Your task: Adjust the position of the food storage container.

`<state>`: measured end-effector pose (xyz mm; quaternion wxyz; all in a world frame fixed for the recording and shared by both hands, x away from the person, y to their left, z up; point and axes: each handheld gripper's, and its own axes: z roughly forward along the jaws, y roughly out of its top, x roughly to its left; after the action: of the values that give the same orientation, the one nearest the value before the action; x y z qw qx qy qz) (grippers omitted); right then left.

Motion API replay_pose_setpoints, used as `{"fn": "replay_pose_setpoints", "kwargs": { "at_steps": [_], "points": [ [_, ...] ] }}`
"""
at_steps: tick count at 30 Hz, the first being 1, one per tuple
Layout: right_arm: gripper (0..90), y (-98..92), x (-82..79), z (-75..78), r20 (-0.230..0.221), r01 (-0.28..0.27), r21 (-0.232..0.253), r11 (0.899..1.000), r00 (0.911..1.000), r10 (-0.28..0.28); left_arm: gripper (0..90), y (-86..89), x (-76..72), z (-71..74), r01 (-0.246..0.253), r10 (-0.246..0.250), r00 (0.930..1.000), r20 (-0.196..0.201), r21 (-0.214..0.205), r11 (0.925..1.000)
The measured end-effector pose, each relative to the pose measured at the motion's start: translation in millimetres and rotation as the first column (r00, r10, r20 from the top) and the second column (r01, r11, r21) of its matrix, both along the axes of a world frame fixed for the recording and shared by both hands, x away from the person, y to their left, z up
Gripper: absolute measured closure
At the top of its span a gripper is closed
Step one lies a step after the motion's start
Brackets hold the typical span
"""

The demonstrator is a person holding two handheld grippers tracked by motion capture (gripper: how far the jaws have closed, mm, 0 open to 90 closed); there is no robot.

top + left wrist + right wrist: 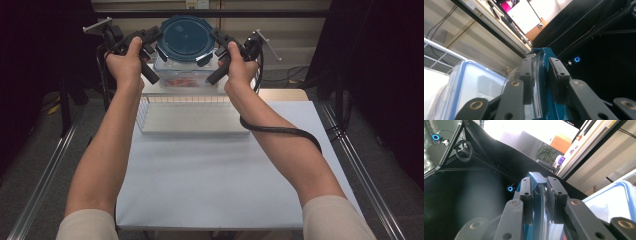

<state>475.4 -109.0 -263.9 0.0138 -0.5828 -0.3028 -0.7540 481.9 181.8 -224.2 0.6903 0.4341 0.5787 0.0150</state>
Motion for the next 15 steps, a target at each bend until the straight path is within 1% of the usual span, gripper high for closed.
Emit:
{"fn": "replay_pose_setpoints", "kwargs": {
  "at_steps": [1, 2, 3, 4, 5, 6, 7, 8, 10, 11, 12, 13, 14, 15],
  "points": [
    [76.0, 0.8, 1.0, -0.5, -0.003, 0.002, -0.002, 1.0, 1.0, -0.002, 75.0, 0.1, 1.3, 1.0, 0.0, 0.0, 0.9999, -0.012, -0.003, 1.0],
    [76.0, 1.3, 1.9, -1.4, -0.012, 0.0, -0.007, 1.0, 0.9999, 0.0, 75.0, 0.0, 3.9, 0.3, -0.008, 0.008, 0.9999, -0.013, -0.001, 1.0],
    [76.0, 1.9, 3.5, -2.6, -0.013, 0.003, 0.0, 1.0, 0.9999, -0.003, 75.0, 0.5, 6.1, -0.2, -0.004, 0.004, 0.9998, -0.022, -0.004, 1.0],
    [76.0, 2.1, 4.6, -3.1, -0.021, 0.004, -0.001, 1.0, 0.9998, -0.004, 75.0, 1.0, 7.4, -1.3, 0.002, -0.002, 0.9995, -0.031, 0.002, 1.0],
    [76.0, 2.3, 5.5, -4.1, -0.023, 0.005, -0.004, 1.0, 0.9997, -0.005, 75.0, -0.2, 10.0, -2.5, -0.011, 0.011, 0.9996, -0.027, -0.007, 0.9999],
    [76.0, 2.3, 6.4, -4.3, -0.025, 0.007, -0.005, 1.0, 0.9997, -0.007, 75.0, -0.3, 11.2, -2.6, -0.011, 0.011, 0.9994, -0.034, -0.009, 0.9999],
    [76.0, 2.4, 7.1, -4.0, -0.025, 0.01, -0.007, 1.0, 0.9996, -0.01, 74.9, -0.6, 12.1, -2.8, -0.012, 0.012, 0.9994, -0.033, -0.004, 0.9999],
    [76.0, 2.4, 7.5, -3.7, -0.027, 0.009, -0.012, 1.0, 0.9996, -0.009, 74.9, -0.3, 13.6, -3.2, -0.003, 0.003, 0.9994, -0.035, 0.01, 0.9999],
    [76.0, 2.1, 9.1, -3.2, -0.029, 0.01, -0.016, 1.0, 0.9995, -0.011, 74.9, -0.1, 16.3, -4.7, -0.002, 0.002, 0.9992, -0.04, 0.002, 1.0],
    [76.0, 2.2, 9.9, -3.0, -0.029, 0.014, -0.016, 1.0, 0.9995, -0.014, 74.9, -1.0, 18.3, -6.0, -0.012, 0.012, 0.9992, -0.038, -0.006, 0.9999],
    [76.0, 2.0, 11.0, -3.1, -0.031, 0.012, -0.023, 1.0, 0.9994, -0.013, 74.8, -0.7, 19.9, -7.2, -0.011, 0.011, 0.9988, -0.049, -0.008, 0.9999],
    [76.0, 1.9, 11.8, -2.7, -0.039, 0.006, -0.017, 1.0, 0.9992, -0.006, 74.8, -0.3, 21.3, -8.1, -0.011, 0.01, 0.9985, -0.055, -0.011, 0.9999],
    [75.9, 2.2, 13.1, -3.1, -0.037, 0.007, -0.021, 1.0, 0.9993, -0.008, 74.8, -1.4, 22.8, -9.1, -0.024, 0.023, 0.9985, -0.05, -0.017, 0.9996],
    [75.9, 2.3, 14.0, -2.7, -0.044, 0.007, -0.023, 1.0, 0.999, -0.008, 74.8, -1.8, 23.3, -9.6, -0.026, 0.025, 0.9983, -0.052, -0.017, 0.9995]
  ]
}}
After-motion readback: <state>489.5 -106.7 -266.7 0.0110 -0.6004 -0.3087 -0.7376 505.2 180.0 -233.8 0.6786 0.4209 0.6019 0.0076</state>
